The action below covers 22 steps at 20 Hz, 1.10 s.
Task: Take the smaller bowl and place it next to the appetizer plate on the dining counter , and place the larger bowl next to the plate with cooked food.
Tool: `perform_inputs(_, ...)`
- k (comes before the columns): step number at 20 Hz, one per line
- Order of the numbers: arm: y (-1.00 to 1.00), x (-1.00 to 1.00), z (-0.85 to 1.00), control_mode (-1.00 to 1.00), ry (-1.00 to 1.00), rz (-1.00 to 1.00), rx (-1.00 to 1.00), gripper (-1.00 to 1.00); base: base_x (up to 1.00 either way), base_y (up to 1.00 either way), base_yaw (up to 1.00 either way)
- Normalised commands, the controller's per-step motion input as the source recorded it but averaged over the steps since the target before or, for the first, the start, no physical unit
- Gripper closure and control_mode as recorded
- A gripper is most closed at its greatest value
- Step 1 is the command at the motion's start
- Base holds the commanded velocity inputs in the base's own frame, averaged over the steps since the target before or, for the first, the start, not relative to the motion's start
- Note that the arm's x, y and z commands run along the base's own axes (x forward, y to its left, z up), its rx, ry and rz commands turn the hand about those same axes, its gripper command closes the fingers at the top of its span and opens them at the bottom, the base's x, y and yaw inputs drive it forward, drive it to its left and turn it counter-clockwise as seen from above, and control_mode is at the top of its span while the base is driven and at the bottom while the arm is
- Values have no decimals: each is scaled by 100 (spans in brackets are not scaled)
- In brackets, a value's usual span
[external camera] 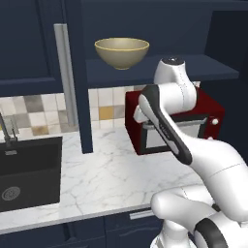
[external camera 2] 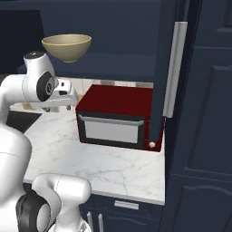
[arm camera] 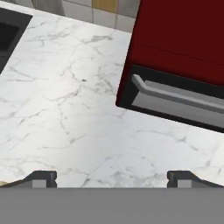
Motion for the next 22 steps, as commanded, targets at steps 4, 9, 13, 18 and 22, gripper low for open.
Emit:
perform_inputs(4, 2, -23, 51, -100, -52, -5, 16, -100, 0, 0, 0)
perform_inputs(9, 0, -7, 63, -100, -45, -23, 18, -100, 0, 0, 0)
perform_inputs(13, -23, 8, 67, -100, -25, -29, 32, -100, 0, 0, 0)
perform_inputs(18, -49, 24, 62, -100, -12, -7, 53, -100, 0, 0, 0)
perform_inputs(22, -31, 62, 52, -100, -1, 3, 53, -100, 0, 0, 0)
